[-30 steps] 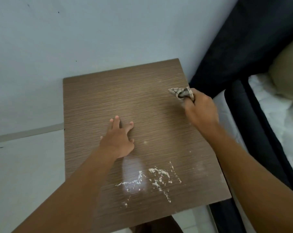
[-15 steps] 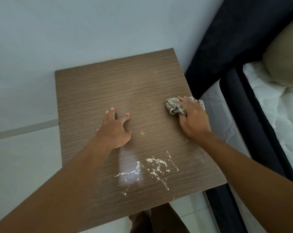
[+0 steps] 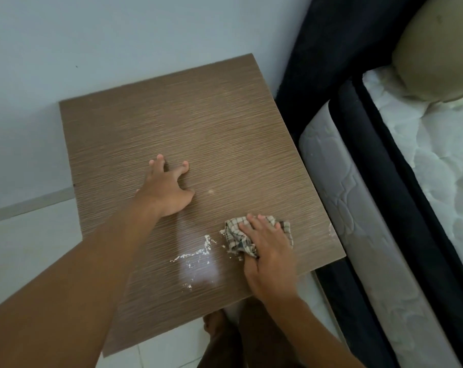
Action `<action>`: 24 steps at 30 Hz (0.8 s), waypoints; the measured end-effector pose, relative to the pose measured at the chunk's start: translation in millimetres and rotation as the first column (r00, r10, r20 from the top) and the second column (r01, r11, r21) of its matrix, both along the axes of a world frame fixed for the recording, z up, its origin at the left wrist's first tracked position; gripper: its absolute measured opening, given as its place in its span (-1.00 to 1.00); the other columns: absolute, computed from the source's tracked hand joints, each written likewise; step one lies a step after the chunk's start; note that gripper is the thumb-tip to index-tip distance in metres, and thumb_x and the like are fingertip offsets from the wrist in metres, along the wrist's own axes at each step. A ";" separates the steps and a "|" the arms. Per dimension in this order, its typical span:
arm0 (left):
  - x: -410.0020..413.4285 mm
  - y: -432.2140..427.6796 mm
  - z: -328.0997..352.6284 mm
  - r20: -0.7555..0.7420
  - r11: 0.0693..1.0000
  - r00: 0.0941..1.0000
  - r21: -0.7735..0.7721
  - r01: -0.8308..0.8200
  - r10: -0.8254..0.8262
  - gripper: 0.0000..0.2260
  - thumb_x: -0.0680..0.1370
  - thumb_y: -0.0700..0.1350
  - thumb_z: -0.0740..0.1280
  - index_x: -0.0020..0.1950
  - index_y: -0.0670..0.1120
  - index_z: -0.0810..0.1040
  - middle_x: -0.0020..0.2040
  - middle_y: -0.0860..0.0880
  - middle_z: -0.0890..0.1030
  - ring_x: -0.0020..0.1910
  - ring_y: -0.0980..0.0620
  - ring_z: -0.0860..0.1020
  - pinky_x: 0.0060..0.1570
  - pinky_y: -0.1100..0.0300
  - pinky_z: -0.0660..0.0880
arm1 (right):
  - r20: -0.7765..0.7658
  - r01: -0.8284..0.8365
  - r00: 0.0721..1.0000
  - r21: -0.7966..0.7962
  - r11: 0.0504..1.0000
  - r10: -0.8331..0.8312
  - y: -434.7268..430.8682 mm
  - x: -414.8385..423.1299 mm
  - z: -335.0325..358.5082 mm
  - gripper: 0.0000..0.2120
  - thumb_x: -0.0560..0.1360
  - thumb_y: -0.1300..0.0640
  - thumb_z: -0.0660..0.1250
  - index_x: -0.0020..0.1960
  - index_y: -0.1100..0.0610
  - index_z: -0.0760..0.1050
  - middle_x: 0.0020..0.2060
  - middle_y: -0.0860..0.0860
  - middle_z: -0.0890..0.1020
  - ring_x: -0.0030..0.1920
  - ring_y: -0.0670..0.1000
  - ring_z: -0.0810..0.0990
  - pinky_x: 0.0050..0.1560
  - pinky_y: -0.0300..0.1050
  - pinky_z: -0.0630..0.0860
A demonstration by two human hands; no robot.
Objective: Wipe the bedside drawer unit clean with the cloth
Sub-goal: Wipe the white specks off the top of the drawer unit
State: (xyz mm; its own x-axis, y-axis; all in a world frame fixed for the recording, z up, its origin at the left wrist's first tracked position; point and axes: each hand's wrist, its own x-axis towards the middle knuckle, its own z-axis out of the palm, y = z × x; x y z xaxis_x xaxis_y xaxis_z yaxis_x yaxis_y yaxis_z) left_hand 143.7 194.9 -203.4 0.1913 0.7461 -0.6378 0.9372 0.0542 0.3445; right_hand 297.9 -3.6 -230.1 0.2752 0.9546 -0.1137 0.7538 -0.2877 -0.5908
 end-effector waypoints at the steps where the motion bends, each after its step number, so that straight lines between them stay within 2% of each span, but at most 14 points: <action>1: 0.3 0.0 -0.3 0.003 1.000 1.000 0.005 -0.003 0.003 -0.39 0.56 0.08 0.32 0.56 0.18 0.13 0.61 -0.01 -0.23 0.57 -0.03 -0.27 0.52 -0.16 -0.06 | -0.011 -0.014 1.000 -0.006 1.000 0.014 -3.4 -6.7 4.4 -0.51 0.41 0.12 0.13 0.31 0.03 0.51 0.32 -0.07 0.52 0.40 -0.08 0.37 0.47 0.00 0.19; 4: 0.6 1.0 -3.5 -0.001 1.000 1.000 0.029 -0.007 0.007 -0.38 0.55 0.08 0.33 0.56 0.16 0.15 0.61 -0.04 -0.20 0.57 -0.05 -0.24 0.53 -0.07 -0.07 | -0.060 0.028 0.998 0.003 1.000 -0.027 -7.2 -11.5 24.3 -0.54 0.42 0.22 0.20 0.28 -0.05 0.49 0.19 -0.14 0.60 0.23 -0.10 0.51 0.30 -0.03 0.41; 6: 0.6 0.5 -6.1 -0.010 0.999 1.000 0.049 -0.005 0.006 -0.36 0.53 0.11 0.35 0.56 0.16 0.16 0.61 -0.05 -0.19 0.58 -0.06 -0.22 0.53 -0.06 -0.06 | -0.104 0.138 0.985 0.020 0.990 -0.136 -6.1 0.8 40.0 -0.61 0.46 0.21 0.21 0.22 -0.11 0.47 0.04 -0.20 0.60 0.03 -0.14 0.53 0.09 -0.11 0.49; 8: 1.1 -1.0 -7.1 -0.015 0.998 1.000 0.063 -0.002 0.003 -0.34 0.52 0.15 0.35 0.56 0.15 0.15 0.61 -0.06 -0.19 0.58 -0.07 -0.22 0.53 -0.08 -0.06 | -0.133 0.311 0.942 -0.011 0.950 -0.309 -3.7 23.0 52.7 -0.66 0.52 0.20 0.18 0.22 -0.11 0.46 -0.02 -0.19 0.59 -0.05 -0.14 0.53 -0.01 -0.05 0.54; 10: 1.8 -3.7 -6.9 -0.030 0.998 1.000 0.067 0.010 -0.008 -0.31 0.51 0.19 0.34 0.57 0.16 0.11 0.61 -0.06 -0.20 0.58 -0.08 -0.23 0.53 -0.10 -0.06 | -0.138 0.494 0.859 -0.027 0.869 -0.492 -3.0 51.9 56.3 -0.65 0.55 0.19 0.17 0.28 -0.06 0.45 0.08 -0.12 0.59 0.05 -0.09 0.54 0.09 0.06 0.53; 12: 2.3 -6.8 -6.6 -0.041 0.998 0.999 0.065 0.025 -0.023 -0.29 0.50 0.22 0.33 0.57 0.17 0.08 0.61 -0.05 -0.21 0.57 -0.09 -0.24 0.52 -0.13 -0.05 | -0.070 0.584 0.809 -0.024 0.811 -0.584 -4.2 80.4 50.0 -0.62 0.57 0.12 0.12 0.38 -0.05 0.40 0.23 -0.06 0.56 0.22 -0.01 0.51 0.22 0.11 0.47; 14: 2.6 -8.9 -7.0 -0.048 0.997 0.998 0.065 0.035 -0.032 -0.28 0.50 0.23 0.33 0.57 0.17 0.07 0.61 -0.05 -0.21 0.57 -0.09 -0.24 0.52 -0.15 -0.04 | -0.012 0.584 0.810 -0.057 0.810 -0.586 -7.6 99.2 35.7 -0.62 0.58 0.05 0.07 0.38 -0.07 0.38 0.26 -0.02 0.55 0.27 0.06 0.50 0.23 0.12 0.45; 16: 2.4 -10.1 -6.7 -0.055 0.997 0.998 0.071 0.036 -0.033 -0.27 0.50 0.22 0.34 0.57 0.16 0.07 0.61 -0.05 -0.21 0.57 -0.08 -0.24 0.52 -0.15 -0.04 | -0.054 0.555 0.825 -0.119 0.824 -0.563 -11.0 100.7 20.6 -0.63 0.60 0.10 0.10 0.39 -0.06 0.36 0.27 -0.01 0.55 0.28 0.07 0.49 0.22 0.05 0.44; 19: 3.5 -11.3 -5.3 -0.051 0.998 0.998 0.061 0.034 -0.031 -0.28 0.51 0.20 0.34 0.58 0.16 0.06 0.61 -0.04 -0.22 0.57 -0.07 -0.25 0.52 -0.15 -0.05 | -0.036 0.512 0.854 -0.113 0.852 -0.518 -20.1 87.8 4.5 -0.52 0.60 0.20 0.16 0.50 -0.02 0.24 0.47 -0.04 0.34 0.48 -0.02 0.26 0.44 0.06 0.24; 21: 3.8 -11.3 -4.7 -0.055 0.998 0.998 0.058 0.033 -0.029 -0.28 0.51 0.21 0.34 0.58 0.17 0.05 0.61 -0.03 -0.23 0.57 -0.06 -0.25 0.51 -0.16 -0.05 | 0.006 0.493 0.869 -0.095 0.865 -0.495 -24.0 84.1 -1.0 -0.47 0.58 0.25 0.18 0.52 0.01 0.21 0.51 -0.06 0.25 0.52 -0.06 0.13 0.50 0.05 0.12; 24: 3.7 -10.7 -6.2 -0.055 0.998 0.998 0.062 0.034 -0.030 -0.27 0.50 0.23 0.33 0.58 0.17 0.06 0.61 -0.02 -0.22 0.57 -0.05 -0.25 0.51 -0.16 -0.04 | 0.059 0.449 0.893 -0.080 0.890 -0.445 -30.4 79.7 -2.7 -0.42 0.55 0.30 0.18 0.54 0.05 0.18 0.53 -0.04 0.19 0.54 -0.06 0.04 0.53 0.03 0.03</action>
State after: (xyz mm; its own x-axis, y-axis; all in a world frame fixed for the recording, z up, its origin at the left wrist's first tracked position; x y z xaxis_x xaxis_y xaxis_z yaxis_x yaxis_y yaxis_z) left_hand 147.4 184.2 -209.6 0.1822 0.7788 -0.6002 0.9555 0.0038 0.2950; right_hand 377.6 -34.0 -232.8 0.6763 0.7159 -0.1732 0.5541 -0.6495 -0.5207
